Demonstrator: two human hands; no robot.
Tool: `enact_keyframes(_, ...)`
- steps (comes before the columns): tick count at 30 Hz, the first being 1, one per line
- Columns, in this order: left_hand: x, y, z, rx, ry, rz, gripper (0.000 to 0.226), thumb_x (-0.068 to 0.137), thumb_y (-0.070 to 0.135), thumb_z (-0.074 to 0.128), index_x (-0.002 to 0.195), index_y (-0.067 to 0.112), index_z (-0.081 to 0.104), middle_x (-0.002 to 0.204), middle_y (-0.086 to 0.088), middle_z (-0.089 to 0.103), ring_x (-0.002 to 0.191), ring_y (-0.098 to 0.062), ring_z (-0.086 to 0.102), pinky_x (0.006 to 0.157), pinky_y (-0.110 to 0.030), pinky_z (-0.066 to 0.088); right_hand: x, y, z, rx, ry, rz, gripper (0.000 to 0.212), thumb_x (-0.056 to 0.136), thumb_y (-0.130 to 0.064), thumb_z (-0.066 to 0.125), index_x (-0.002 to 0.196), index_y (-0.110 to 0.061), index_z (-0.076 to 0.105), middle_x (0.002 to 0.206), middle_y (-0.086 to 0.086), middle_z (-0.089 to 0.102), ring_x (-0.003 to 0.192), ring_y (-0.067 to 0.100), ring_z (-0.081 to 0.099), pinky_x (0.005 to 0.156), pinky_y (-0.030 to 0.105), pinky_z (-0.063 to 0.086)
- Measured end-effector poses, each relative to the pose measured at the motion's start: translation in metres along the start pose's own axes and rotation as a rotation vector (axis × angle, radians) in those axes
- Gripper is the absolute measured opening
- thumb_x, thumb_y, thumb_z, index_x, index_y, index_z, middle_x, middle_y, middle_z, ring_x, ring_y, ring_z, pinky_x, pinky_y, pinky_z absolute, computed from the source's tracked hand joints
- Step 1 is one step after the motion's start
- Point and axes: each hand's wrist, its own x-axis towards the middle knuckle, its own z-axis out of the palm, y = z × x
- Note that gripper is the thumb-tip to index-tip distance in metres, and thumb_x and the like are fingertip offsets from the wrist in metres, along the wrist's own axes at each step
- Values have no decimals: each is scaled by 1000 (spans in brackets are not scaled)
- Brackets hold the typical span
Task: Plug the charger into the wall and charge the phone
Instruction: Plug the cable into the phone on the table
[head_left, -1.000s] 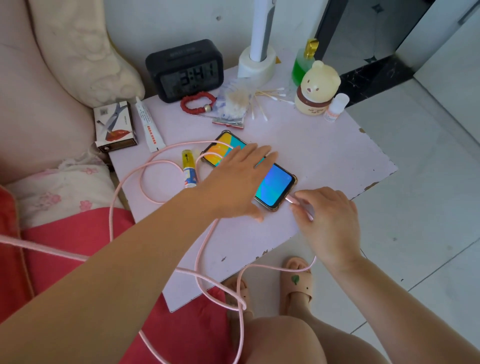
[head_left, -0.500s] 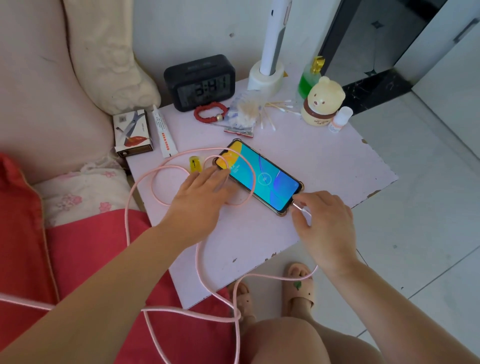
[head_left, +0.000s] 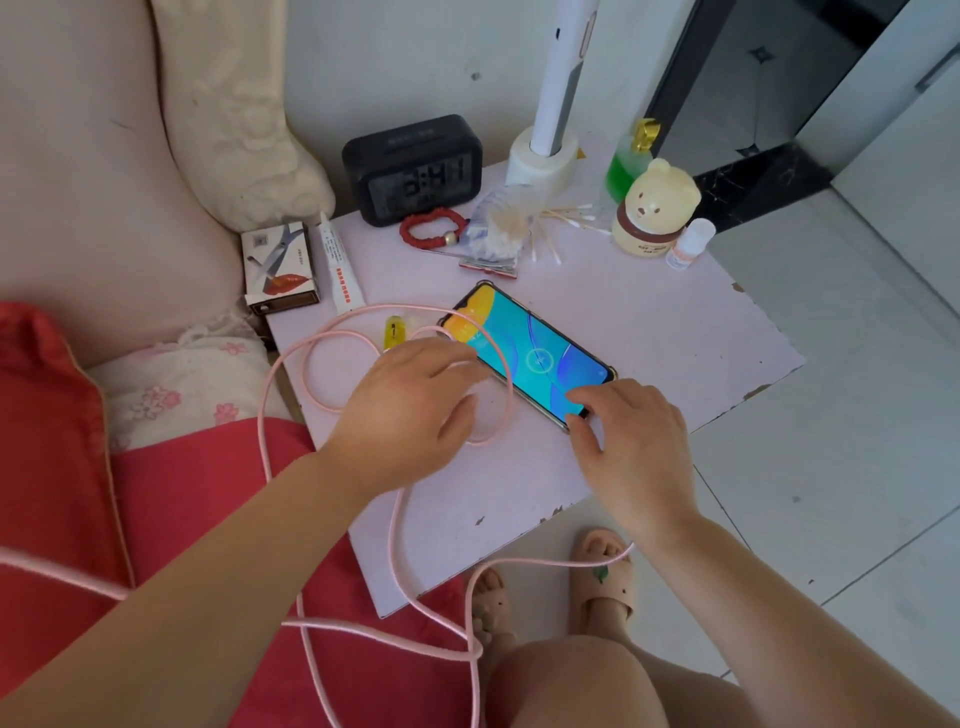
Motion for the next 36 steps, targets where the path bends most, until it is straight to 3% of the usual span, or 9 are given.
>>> enact_keyframes(4, 27, 14, 20, 29, -149, -76, 47, 92, 40, 43, 136, 23, 41, 149, -3, 35, 139, -24, 26, 114, -39, 18, 6, -1, 0, 4, -19, 24, 20, 77, -9, 67, 97, -8, 67, 93, 15, 68, 81, 37, 59, 72, 41, 45)
enact_keyframes(6, 30, 10, 30, 126, -247, -83, 54, 92, 48, 38, 141, 29, 27, 156, 1, 19, 144, -22, 9, 116, -39, 6, 11, -1, 0, 4, -37, 34, 24, 78, -13, 67, 101, -8, 66, 97, 15, 67, 86, 36, 58, 73, 42, 45)
enact_keyframes(9, 20, 0, 36, 218, -301, -88, 57, 92, 50, 32, 143, 29, 21, 157, 2, 13, 144, -23, 3, 116, -42, 1, 22, -1, 0, 38, -50, 56, 33, 78, -21, 69, 107, -8, 63, 105, 15, 64, 93, 35, 56, 76, 42, 45)
enact_keyframes(12, 2, -13, 36, 295, -274, -108, 60, 92, 48, 28, 146, 25, 12, 157, 2, 9, 145, -21, 0, 113, -38, -7, 38, 0, 3, 32, -161, 90, 56, 77, -42, 67, 122, -13, 51, 119, 10, 56, 107, 28, 48, 87, 39, 43)
enact_keyframes(15, -8, -18, 36, 337, -241, -125, 62, 92, 49, 23, 146, 21, 8, 157, 1, 11, 145, -20, 2, 112, -35, -9, 55, -1, 9, 13, -285, 90, 86, 68, -61, 66, 133, -13, 37, 133, 7, 47, 121, 24, 40, 97, 38, 40)
enact_keyframes(19, -7, -11, 39, 357, -225, -144, 60, 93, 47, 20, 145, 18, 16, 156, -1, 16, 144, -20, 10, 111, -36, -8, 74, -5, 19, -82, -449, 68, 109, 59, -68, 68, 142, -15, 22, 142, 7, 37, 129, 27, 32, 102, 41, 35)
enact_keyframes(26, -4, -6, 38, 451, -179, -138, 58, 85, 41, 28, 127, 11, 53, 135, -7, 54, 126, -25, 49, 106, -45, 23, 84, -1, 25, -79, -448, 20, 101, 54, -66, 72, 136, -23, 31, 127, 6, 44, 115, 24, 39, 92, 38, 39)
enact_keyframes(36, -4, -8, 43, 427, -152, -145, 55, 85, 40, 32, 126, 11, 53, 133, -8, 56, 125, -25, 50, 106, -48, 23, 78, 2, 35, -11, -358, 42, 95, 53, -63, 74, 131, -25, 35, 123, 2, 46, 109, 19, 41, 87, 33, 40)
